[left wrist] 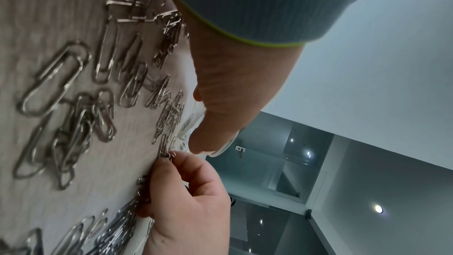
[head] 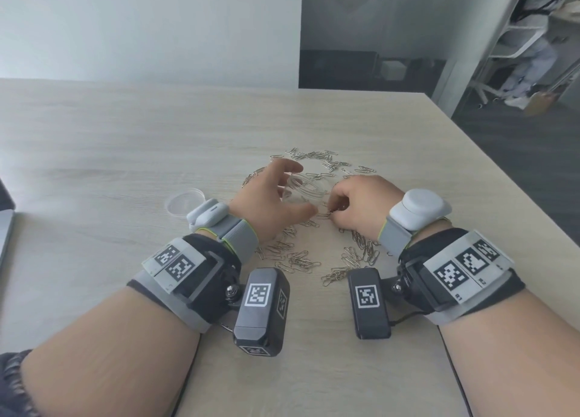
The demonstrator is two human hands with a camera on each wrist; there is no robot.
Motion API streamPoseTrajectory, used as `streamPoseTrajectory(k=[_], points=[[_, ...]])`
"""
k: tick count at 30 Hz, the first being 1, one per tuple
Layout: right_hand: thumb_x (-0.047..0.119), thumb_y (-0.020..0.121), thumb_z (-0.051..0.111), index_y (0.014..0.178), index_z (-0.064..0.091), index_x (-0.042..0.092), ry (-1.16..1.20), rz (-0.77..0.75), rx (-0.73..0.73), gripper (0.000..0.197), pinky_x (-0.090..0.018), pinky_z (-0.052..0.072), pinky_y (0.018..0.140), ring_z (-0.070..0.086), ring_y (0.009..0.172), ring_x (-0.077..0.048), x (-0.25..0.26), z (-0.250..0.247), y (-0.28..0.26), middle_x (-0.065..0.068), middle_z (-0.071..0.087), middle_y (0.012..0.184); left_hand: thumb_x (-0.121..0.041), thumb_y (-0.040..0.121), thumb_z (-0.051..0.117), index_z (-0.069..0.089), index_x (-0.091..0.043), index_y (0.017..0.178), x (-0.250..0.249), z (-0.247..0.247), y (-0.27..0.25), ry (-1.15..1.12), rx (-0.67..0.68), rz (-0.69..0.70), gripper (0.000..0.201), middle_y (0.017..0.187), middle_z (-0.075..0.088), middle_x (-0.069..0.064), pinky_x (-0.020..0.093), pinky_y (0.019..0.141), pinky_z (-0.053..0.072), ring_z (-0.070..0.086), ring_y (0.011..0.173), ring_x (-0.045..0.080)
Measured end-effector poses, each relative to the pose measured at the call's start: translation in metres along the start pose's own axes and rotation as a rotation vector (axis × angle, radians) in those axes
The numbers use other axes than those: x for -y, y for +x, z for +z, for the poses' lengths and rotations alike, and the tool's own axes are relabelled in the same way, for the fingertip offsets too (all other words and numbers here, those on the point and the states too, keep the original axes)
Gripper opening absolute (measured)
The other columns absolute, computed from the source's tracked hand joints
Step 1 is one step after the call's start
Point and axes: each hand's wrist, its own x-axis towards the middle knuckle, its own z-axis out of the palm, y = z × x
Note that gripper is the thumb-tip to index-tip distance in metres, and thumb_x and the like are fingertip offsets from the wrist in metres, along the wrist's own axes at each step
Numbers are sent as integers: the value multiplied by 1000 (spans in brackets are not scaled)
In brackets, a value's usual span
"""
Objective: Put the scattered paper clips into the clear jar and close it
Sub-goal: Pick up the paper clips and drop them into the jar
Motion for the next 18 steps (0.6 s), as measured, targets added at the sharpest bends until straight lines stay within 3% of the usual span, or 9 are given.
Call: streamPoseTrajectory(k=[5, 13, 16, 18], points=[[21, 80, 63, 82, 64, 29, -28, 70, -42, 9, -26, 44, 73, 59, 93, -20, -9, -5, 0, 7, 64, 91, -58, 61, 73, 52, -46, 126, 0, 2, -1, 63, 21, 29, 70, 121, 67, -16, 37, 97, 55, 65, 108, 4], [19, 79, 65, 80, 68, 24, 170, 86, -277, 6, -24, 38, 60, 58, 74, -18, -19, -2, 1, 8, 64, 73, -57, 63, 78, 51, -51, 124, 4, 3, 1, 67, 49, 39, 67, 122, 65, -17, 38, 97, 56, 64, 111, 4], [17, 78, 67, 78, 70, 23, 387, 46, -418, 6, -23, 45, 62, 60, 65, -11, -15, -1, 0, 9, 65, 68, -51, 69, 82, 51, -50, 126, 5, 3, 1, 69, 65, 48, 65, 122, 66, -17, 38, 98, 56, 64, 112, 4], [13, 79, 67, 80, 73, 21, 625, -18, -437, 9, -29, 53, 60, 61, 58, -11, -7, -2, -4, 7, 67, 67, -53, 65, 80, 50, -51, 124, 4, 4, -1, 77, 69, 53, 66, 122, 66, -19, 37, 100, 55, 64, 113, 4]])
